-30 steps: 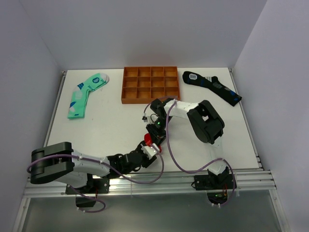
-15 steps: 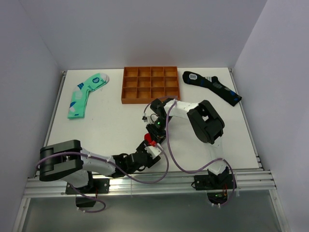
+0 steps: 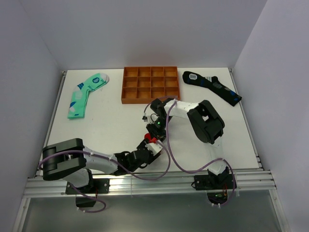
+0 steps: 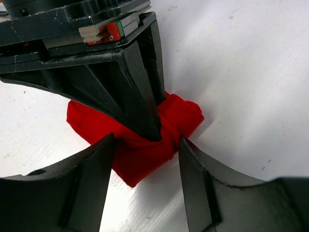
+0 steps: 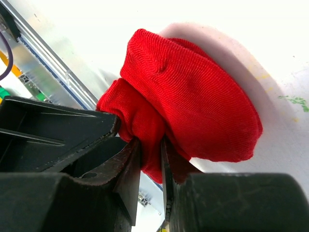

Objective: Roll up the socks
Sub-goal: Roll the sock at the center of the board.

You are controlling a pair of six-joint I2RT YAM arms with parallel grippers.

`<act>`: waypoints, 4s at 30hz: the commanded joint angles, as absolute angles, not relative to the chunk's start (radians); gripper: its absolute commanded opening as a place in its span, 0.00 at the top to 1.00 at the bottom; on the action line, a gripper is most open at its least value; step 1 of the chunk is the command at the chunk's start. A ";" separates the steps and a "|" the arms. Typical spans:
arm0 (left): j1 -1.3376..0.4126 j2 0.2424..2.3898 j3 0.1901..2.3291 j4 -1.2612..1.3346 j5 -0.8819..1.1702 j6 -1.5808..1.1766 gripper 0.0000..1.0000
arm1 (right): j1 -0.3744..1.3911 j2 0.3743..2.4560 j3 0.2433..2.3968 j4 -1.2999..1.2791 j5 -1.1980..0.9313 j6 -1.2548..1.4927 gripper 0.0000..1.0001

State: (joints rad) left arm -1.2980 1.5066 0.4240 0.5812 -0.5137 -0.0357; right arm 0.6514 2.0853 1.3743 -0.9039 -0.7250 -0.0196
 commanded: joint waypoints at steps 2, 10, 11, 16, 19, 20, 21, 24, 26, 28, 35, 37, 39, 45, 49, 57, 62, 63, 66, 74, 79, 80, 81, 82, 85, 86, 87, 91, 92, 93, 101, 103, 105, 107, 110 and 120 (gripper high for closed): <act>-1.276 1.531 0.454 0.554 -0.497 -0.046 0.43 | 0.644 2.095 1.347 -0.879 -0.569 -0.057 0.73; -1.252 1.554 0.479 0.506 -0.382 -0.072 0.60 | 0.638 2.091 1.347 -0.871 -0.563 -0.057 0.73; -1.250 1.562 0.482 0.500 -0.370 -0.075 0.62 | 0.637 2.089 1.347 -0.871 -0.560 -0.055 0.73; -1.232 1.595 0.512 0.454 -0.302 -0.100 0.65 | 0.630 2.080 1.341 -0.865 -0.558 -0.057 0.71; -1.223 1.600 0.520 0.440 -0.278 -0.107 0.75 | 0.629 2.074 1.333 -0.859 -0.554 -0.055 0.71; -1.220 1.597 0.520 0.436 -0.256 -0.110 0.77 | 0.627 2.072 1.332 -0.858 -0.554 -0.055 0.70; -1.215 1.595 0.520 0.431 -0.252 -0.115 0.80 | 0.627 2.071 1.327 -0.854 -0.546 -0.054 0.69; -1.204 1.595 0.525 0.420 -0.215 -0.123 0.99 | 0.623 2.056 1.307 -0.833 -0.535 -0.045 0.67; -1.203 1.606 0.532 0.404 -0.201 -0.127 1.00 | 0.612 2.045 1.296 -0.812 -0.523 -0.037 0.66; -1.200 1.618 0.548 0.381 -0.178 -0.136 1.00 | 0.606 2.022 1.278 -0.781 -0.509 -0.023 0.63; -1.183 1.649 0.572 0.347 -0.112 -0.159 1.00 | 0.577 1.939 1.256 -0.703 -0.506 0.029 0.55; -1.170 1.655 0.581 0.334 -0.089 -0.167 1.00 | 0.577 1.925 1.256 -0.677 -0.518 0.038 0.53; -1.167 1.664 0.589 0.325 -0.080 -0.166 1.00 | 0.574 1.905 1.256 -0.660 -0.518 0.049 0.52; -1.163 1.698 0.617 0.295 -0.049 -0.170 1.00 | 0.557 1.849 1.243 -0.588 -0.546 0.093 0.50; -1.163 1.709 0.624 0.285 -0.028 -0.170 1.00 | 0.546 1.813 1.232 -0.546 -0.570 0.115 0.48; -1.151 1.729 0.644 0.261 0.004 -0.181 1.00 | 0.526 1.759 1.210 -0.486 -0.588 0.153 0.46; -1.134 1.755 0.675 0.224 0.035 -0.210 1.00 | 0.491 1.711 1.168 -0.454 -0.496 0.216 0.46; -1.125 1.758 0.678 0.216 0.041 -0.227 1.00 | 0.476 1.703 1.160 -0.450 -0.479 0.224 0.46; -1.112 1.763 0.689 0.203 0.066 -0.264 1.00 | 0.463 1.655 1.120 -0.422 -0.410 0.267 0.46; -1.104 1.767 0.742 0.076 0.072 -0.345 0.99 | 0.425 1.537 1.011 -0.368 -0.314 0.357 0.46; -1.101 1.779 0.781 -0.047 0.057 -0.419 1.00 | 0.419 1.471 0.947 -0.333 -0.292 0.391 0.46; -1.100 1.778 0.791 -0.067 0.058 -0.431 1.00 | 0.417 1.454 0.927 -0.327 -0.288 0.400 0.46; -1.094 1.779 0.795 -0.093 0.060 -0.457 1.00 | 0.411 1.447 0.917 -0.321 -0.296 0.403 0.46; -1.091 1.776 0.795 -0.103 0.080 -0.468 1.00 | 0.410 1.442 0.910 -0.310 -0.295 0.410 0.46; -1.078 1.743 0.790 -0.118 0.127 -0.494 1.00 | 0.408 1.407 0.874 -0.290 -0.284 0.410 0.46; -1.075 1.735 0.788 -0.121 0.139 -0.498 1.00 | 0.407 1.399 0.856 -0.285 -0.285 0.408 0.46; -1.071 1.729 0.788 -0.132 0.156 -0.505 1.00 | 0.403 1.391 0.844 -0.276 -0.285 0.405 0.46; -1.060 1.692 0.785 -0.158 0.207 -0.512 1.00 | 0.387 1.335 0.776 -0.213 -0.307 0.416 0.46; -1.055 1.689 0.791 -0.169 0.215 -0.511 1.00 | 0.379 1.328 0.755 -0.206 -0.307 0.422 0.46; -1.054 1.686 0.796 -0.176 0.216 -0.508 1.00 | 0.371 1.321 0.744 -0.196 -0.310 0.425 0.46; -1.040 1.663 0.796 -0.236 0.250 -0.554 1.00 | 0.337 1.261 0.683 -0.161 -0.359 0.417 0.46; -1.032 1.661 0.795 -0.239 0.267 -0.572 1.00 | 0.336 1.232 0.660 -0.118 -0.397 0.410 0.46; -1.022 1.666 0.801 -0.261 0.271 -0.584 1.00 | 0.339 1.207 0.611 -0.063 -0.469 0.423 0.46; -1.009 1.677 0.811 -0.273 0.297 -0.586 1.00 | 0.342 1.174 0.555 0.026 -0.515 0.437 0.47; -0.991 1.687 0.822 -0.299 0.354 -0.591 1.00 | 0.373 1.146 0.493 0.115 -0.537 0.465 0.47; -0.890 1.710 0.836 -0.331 0.564 -0.577 1.00 | 0.577 1.088 0.295 0.452 -0.500 0.525 0.47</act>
